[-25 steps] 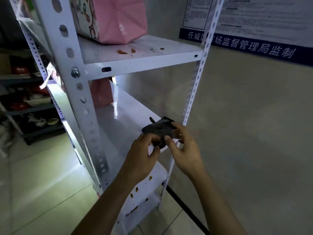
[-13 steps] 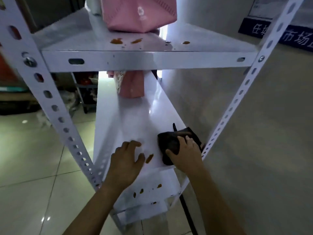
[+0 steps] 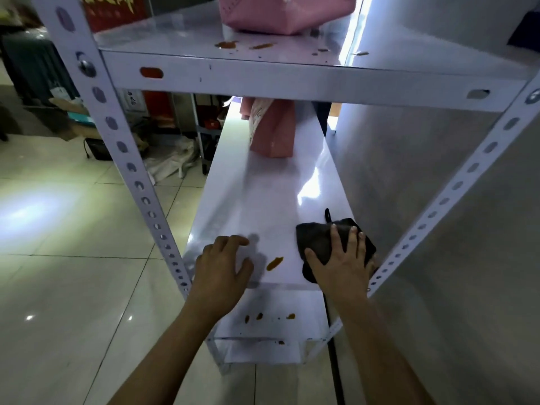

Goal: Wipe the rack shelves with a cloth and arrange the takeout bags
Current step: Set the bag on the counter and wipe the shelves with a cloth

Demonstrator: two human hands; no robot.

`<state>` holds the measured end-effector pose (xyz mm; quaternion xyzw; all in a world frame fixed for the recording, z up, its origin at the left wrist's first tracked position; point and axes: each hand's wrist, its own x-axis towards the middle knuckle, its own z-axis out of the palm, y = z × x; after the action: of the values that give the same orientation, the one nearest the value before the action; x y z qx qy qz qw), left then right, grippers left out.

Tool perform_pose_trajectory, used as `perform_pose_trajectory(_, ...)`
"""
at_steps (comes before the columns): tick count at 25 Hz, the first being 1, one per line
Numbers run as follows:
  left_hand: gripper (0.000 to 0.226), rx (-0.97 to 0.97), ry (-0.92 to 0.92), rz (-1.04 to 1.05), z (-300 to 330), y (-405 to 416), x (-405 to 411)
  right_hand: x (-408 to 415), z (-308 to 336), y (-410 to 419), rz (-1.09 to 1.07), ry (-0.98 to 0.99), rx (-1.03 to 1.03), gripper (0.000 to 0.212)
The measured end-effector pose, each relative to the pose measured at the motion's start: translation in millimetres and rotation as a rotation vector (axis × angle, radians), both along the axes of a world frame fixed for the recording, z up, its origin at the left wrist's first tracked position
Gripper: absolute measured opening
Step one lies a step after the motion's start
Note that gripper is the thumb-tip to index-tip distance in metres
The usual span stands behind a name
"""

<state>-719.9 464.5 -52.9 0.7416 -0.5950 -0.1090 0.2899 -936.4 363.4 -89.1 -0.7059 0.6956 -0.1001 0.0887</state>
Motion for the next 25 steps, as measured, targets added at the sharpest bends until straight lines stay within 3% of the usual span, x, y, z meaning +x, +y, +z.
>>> perform_pose_trajectory(4, 0.036, -0.040, 0.007, -0.006, 17, 7, -6, 5, 4, -5, -0.051, 0.044, 0.003, 0.070)
perform_pose_trajectory(9, 0.035, -0.126, -0.009, -0.087, 59, 18, -3, 16, 1, 22, -0.013, 0.051, -0.276, 0.042)
perform_pose_trajectory(13, 0.036, -0.251, -0.040, -0.166, 106, 30, -8, 9, 14, 42, -0.021, 0.023, -0.209, 0.043)
perform_pose_trajectory(15, 0.035, -0.309, -0.057, -0.214, 128, 41, -12, 8, 27, 57, 0.014, -0.121, -0.247, 0.042)
perform_pose_trajectory(20, 0.035, -0.412, -0.129, -0.268, 178, 68, -8, 11, 113, 103, 0.108, -0.445, -0.560, 0.048)
perform_pose_trajectory(25, 0.038, -0.574, -0.242, -0.204, 221, 92, 18, 2, 231, 141, 0.181, -0.500, -0.970, 0.050)
